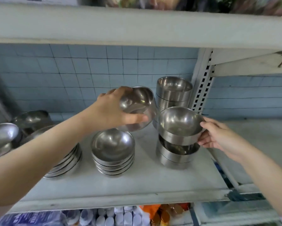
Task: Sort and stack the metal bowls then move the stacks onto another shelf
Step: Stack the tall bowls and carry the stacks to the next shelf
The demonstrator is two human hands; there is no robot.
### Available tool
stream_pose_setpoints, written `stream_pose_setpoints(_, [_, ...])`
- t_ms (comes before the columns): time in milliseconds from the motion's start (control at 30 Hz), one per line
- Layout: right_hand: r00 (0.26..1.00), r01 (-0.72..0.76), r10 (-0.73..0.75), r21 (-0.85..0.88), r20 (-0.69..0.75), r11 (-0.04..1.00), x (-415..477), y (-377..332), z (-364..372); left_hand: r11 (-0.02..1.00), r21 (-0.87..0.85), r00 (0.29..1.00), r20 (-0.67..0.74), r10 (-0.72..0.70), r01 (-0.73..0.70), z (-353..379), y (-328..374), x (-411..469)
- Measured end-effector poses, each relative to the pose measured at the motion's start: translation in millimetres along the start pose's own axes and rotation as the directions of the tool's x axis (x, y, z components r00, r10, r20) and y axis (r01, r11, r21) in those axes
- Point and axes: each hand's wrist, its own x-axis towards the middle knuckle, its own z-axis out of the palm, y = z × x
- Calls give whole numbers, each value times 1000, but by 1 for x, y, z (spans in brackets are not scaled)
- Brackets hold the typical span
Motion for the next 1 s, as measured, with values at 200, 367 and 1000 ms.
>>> stream_pose_setpoints(200, [993, 113, -112, -81, 22, 990, 4, 25, 2, 999, 26, 1000, -4, -28, 28, 29, 18, -8])
stream_pose_setpoints(367, [970, 233, -215, -184, 115, 955, 3, 34, -4, 999, 40, 999, -36, -32, 34, 40, 30, -10])
stream_pose_setpoints(1000, [859, 477, -478, 51, 185, 877, -2, 83, 18, 993, 79, 996, 30, 82, -85, 70, 80, 6])
